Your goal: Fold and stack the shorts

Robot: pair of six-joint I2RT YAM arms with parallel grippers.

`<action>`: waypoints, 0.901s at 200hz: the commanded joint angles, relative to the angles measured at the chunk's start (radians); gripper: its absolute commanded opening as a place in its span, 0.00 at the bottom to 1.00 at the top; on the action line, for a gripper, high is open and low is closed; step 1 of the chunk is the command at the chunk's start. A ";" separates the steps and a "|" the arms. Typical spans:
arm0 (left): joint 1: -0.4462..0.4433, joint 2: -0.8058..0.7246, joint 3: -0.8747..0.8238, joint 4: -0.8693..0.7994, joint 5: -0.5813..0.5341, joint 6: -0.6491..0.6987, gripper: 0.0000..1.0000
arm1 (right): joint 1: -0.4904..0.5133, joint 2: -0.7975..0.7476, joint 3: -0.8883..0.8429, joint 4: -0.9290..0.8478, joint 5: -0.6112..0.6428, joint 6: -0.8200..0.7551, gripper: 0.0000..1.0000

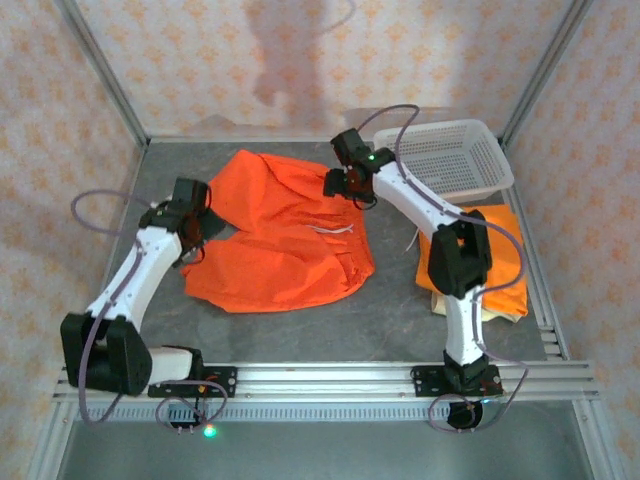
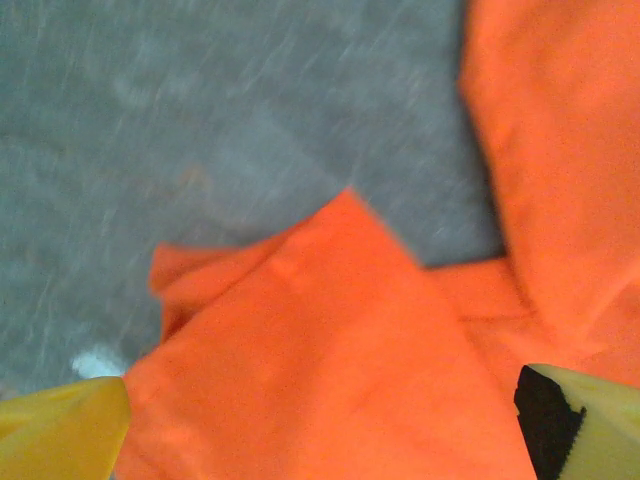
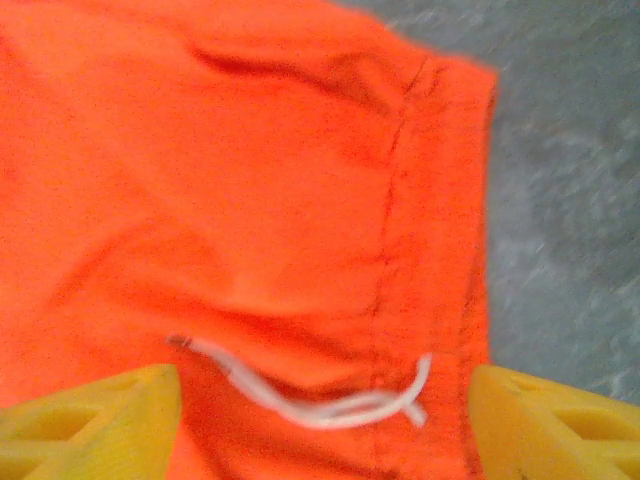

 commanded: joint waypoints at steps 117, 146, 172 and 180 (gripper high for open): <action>-0.071 0.398 0.010 0.211 0.040 -0.031 0.02 | 0.016 -0.417 -0.760 0.298 -0.035 0.202 0.80; -0.052 0.428 0.217 0.160 0.032 0.061 0.14 | 0.004 -0.434 -0.788 0.303 -0.045 0.248 0.76; -0.012 0.352 0.257 0.102 0.020 0.076 0.55 | 0.005 -0.470 -0.863 0.378 -0.092 0.338 0.73; 0.007 0.317 0.231 0.095 0.028 0.069 0.68 | 0.007 -0.484 -0.898 0.414 -0.104 0.379 0.71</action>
